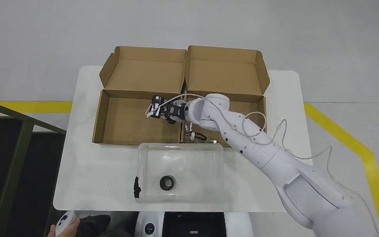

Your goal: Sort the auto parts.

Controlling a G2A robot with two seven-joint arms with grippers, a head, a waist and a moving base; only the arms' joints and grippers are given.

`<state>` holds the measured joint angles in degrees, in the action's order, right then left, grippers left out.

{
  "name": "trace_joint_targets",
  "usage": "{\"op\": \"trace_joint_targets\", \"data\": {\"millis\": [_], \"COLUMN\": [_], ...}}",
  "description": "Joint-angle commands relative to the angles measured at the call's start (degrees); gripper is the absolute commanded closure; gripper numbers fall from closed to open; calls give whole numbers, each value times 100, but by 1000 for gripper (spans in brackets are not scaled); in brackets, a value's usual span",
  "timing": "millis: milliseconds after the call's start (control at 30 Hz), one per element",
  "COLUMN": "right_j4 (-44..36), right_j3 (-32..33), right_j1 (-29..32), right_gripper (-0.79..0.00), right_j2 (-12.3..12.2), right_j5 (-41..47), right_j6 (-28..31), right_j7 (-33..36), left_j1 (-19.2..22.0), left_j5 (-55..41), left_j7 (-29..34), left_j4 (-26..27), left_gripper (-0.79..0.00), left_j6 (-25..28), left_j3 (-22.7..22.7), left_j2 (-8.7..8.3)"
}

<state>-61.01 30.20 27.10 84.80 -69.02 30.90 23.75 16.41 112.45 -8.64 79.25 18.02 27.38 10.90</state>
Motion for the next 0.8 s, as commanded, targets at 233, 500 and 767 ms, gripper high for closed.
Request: {"op": "trace_joint_targets", "data": {"millis": [233, 500, 767], "right_j4": [379, 536, 466], "right_j3": [-64, -116, -32], "right_j1": [-146, -219, -236], "right_gripper": [-219, -271, -305], "right_j2": [176, 309, 361], "right_j5": [-127, -294, -451], "right_j6": [14, 29, 48], "right_j7": [75, 168, 127], "left_j1": [0, 0, 0], "left_j5": [0, 0, 0], "left_j7": [0, 0, 0], "left_j4": [0, 0, 0], "left_gripper": [-785, -785, -785], "left_j6": [0, 0, 0], "left_j3": [0, 0, 0], "left_j2": [0, 0, 0]}}
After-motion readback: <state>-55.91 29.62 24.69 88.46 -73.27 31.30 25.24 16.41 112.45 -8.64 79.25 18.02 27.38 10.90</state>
